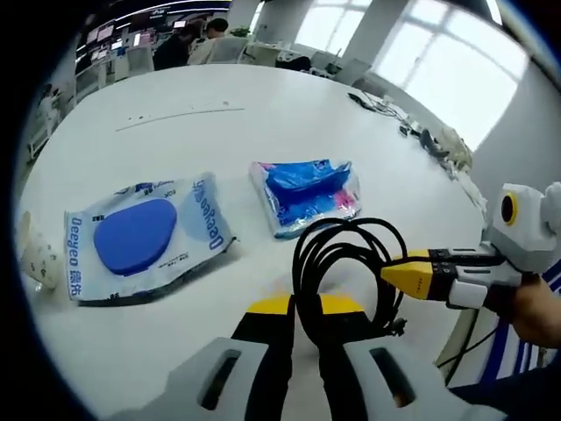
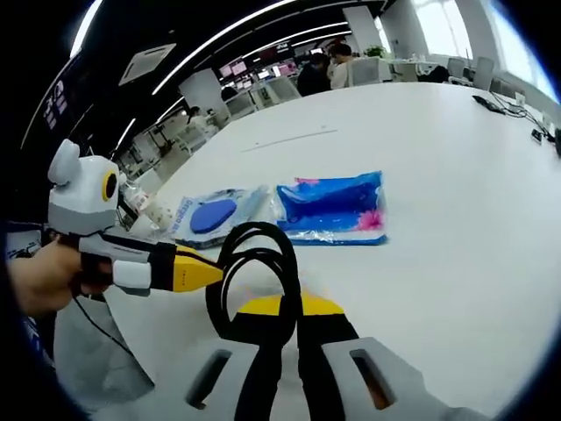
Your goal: Arrange the tabletop items into an orderly group along one side of the table until the central work area is clear of visible clutter.
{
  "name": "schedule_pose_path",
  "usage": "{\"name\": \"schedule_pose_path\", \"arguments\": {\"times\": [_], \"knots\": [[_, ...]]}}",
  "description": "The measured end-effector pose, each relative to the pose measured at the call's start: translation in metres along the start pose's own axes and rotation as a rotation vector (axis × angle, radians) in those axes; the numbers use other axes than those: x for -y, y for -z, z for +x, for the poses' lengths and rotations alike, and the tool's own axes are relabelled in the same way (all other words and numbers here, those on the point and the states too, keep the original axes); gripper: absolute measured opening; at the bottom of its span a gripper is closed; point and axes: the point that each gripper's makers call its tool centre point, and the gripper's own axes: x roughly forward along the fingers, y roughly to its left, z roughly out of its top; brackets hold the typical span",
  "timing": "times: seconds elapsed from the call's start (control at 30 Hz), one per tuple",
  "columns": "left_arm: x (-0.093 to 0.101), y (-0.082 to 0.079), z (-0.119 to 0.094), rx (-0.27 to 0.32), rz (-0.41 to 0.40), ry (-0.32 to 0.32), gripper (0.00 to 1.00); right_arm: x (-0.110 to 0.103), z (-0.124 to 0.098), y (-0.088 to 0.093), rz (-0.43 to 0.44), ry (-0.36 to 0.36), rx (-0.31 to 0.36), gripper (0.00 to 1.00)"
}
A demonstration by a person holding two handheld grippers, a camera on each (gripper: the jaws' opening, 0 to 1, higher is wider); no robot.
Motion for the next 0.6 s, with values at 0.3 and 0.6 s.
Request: {"name": "schedule_pose_path", "arguments": {"times": [0.3,0.6], "knots": [[-0.009,0.014,0.008,-0.031,-0.038,-0.043,0.04,0.0,0.012,0.012,-0.042,-0.033,-0.057,0.01],[-0.009,0.021,0.016,-0.051,-0.046,-0.059,0.04,0.007,0.017,0.025,-0.03,-0.047,-0.105,0.02]]}}
